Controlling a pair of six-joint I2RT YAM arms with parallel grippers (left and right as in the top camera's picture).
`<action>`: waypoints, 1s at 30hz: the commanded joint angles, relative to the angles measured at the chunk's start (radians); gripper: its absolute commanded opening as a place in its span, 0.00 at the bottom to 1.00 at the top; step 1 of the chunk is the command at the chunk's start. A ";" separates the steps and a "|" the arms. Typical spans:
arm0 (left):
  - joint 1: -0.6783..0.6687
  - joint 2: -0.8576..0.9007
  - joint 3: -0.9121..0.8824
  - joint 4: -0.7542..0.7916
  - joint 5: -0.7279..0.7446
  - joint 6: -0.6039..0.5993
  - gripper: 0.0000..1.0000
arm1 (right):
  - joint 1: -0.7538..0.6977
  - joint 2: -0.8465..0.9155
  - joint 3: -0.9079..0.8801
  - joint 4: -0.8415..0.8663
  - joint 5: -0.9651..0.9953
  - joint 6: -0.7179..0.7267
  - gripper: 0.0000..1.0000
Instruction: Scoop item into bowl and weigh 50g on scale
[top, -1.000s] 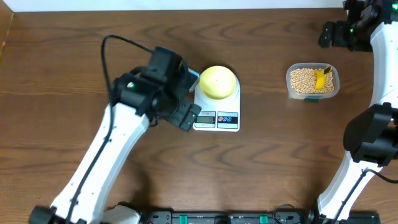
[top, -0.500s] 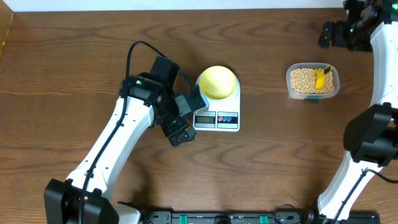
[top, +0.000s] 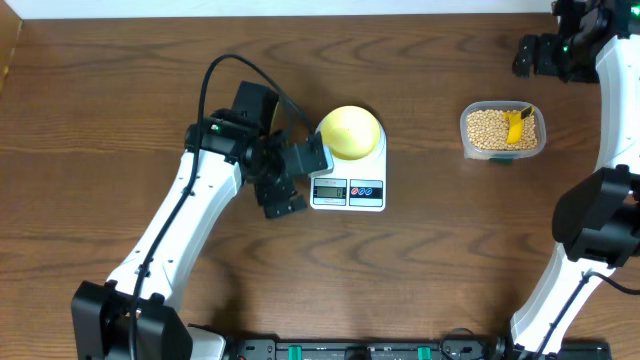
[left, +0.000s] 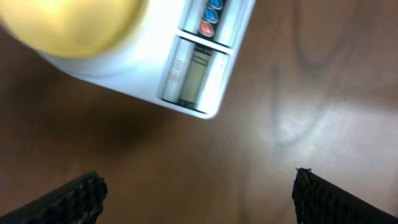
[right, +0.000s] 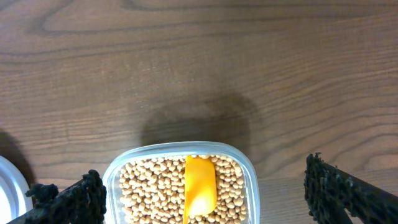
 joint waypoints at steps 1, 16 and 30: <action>0.002 0.010 0.004 0.017 -0.005 0.159 0.98 | -0.004 0.009 0.011 -0.001 0.003 0.012 0.99; 0.008 0.130 -0.005 0.041 0.019 0.266 0.98 | -0.004 0.009 0.011 -0.001 0.003 0.012 0.99; 0.077 0.138 -0.008 0.044 0.171 0.324 0.97 | -0.004 0.009 0.011 -0.001 0.003 0.012 0.99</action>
